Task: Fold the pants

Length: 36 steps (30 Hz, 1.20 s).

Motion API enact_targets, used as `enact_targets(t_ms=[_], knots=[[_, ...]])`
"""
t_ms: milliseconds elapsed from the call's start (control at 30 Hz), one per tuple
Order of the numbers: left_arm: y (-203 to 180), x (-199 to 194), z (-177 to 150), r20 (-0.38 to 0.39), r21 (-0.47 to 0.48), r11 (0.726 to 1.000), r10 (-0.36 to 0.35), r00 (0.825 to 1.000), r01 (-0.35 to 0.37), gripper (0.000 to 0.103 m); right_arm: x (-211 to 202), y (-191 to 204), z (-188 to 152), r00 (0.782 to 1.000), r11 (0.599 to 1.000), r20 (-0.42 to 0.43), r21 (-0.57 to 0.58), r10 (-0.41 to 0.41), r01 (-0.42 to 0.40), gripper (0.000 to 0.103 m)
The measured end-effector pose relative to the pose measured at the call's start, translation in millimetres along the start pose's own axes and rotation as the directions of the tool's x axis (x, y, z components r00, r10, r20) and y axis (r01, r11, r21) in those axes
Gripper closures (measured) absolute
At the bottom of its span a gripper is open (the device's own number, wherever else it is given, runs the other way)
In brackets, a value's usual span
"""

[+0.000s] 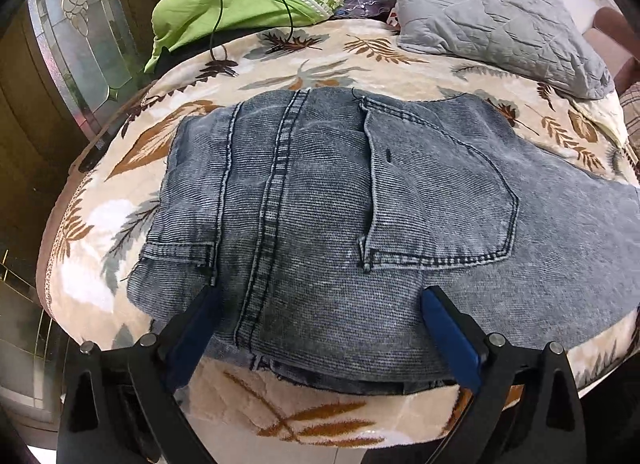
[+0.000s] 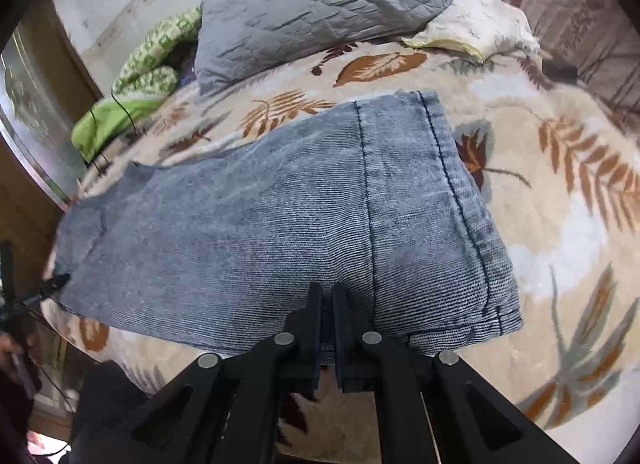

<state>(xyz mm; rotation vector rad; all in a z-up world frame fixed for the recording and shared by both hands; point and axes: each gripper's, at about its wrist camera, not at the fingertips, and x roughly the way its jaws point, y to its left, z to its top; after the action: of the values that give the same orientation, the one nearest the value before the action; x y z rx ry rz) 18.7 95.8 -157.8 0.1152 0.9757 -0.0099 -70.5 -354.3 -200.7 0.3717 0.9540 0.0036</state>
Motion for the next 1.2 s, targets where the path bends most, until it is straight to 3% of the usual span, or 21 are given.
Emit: enact_targets(t_ms=[100,200,267,400,533,667,867,967,1200], knots=[[-1.1,-10.9,2.1,0.033,0.025,0.999,0.031,0.999,-0.031,0.003,-9.2,20.1,12.4,0.999,0.998,0.009,-0.042,-0.047,0.047,0.096],[2.6,-27.3,9.3,0.098,0.031,0.998,0.05,0.994,-0.054,0.003,-22.0,58.8,33.0,0.998,0.994,0.054,-0.113,0.017,-0.011,0.096],[10.5,-32.1,16.4,0.108,0.016,0.998,0.063,0.992,-0.065,0.003,-20.2,86.1,46.6,0.997,0.987,0.038,-0.148,0.066,-0.06,0.096],[34.3,-19.7,21.5,0.056,-0.047,0.993,0.11,0.992,-0.107,0.003,2.3,143.3,69.4,0.988,0.976,-0.074,-0.159,0.137,-0.147,0.096],[49.7,0.5,14.4,-0.026,-0.099,0.987,0.121,0.992,-0.123,0.003,39.1,200.4,69.1,0.955,0.962,-0.201,-0.123,0.217,-0.244,0.096],[51.6,16.0,9.3,-0.066,-0.085,0.989,0.115,0.991,-0.12,0.003,71.1,243.7,53.1,0.945,0.953,-0.255,-0.165,0.207,-0.253,0.096],[56.2,24.9,4.8,-0.061,-0.086,0.993,0.082,0.995,-0.087,0.0,91.3,258.7,40.3,0.942,0.946,-0.288,-0.216,0.173,-0.24,0.095],[62.1,27.2,3.8,-0.064,-0.107,0.993,0.052,0.997,-0.059,0.0,91.7,250.3,40.0,0.934,0.946,-0.302,-0.198,0.189,-0.255,0.095],[63.9,23.2,2.9,-0.09,-0.095,0.992,0.074,0.993,-0.082,0.0,75.3,210.0,35.3,0.93,0.945,-0.324,-0.213,0.172,-0.249,0.095]])
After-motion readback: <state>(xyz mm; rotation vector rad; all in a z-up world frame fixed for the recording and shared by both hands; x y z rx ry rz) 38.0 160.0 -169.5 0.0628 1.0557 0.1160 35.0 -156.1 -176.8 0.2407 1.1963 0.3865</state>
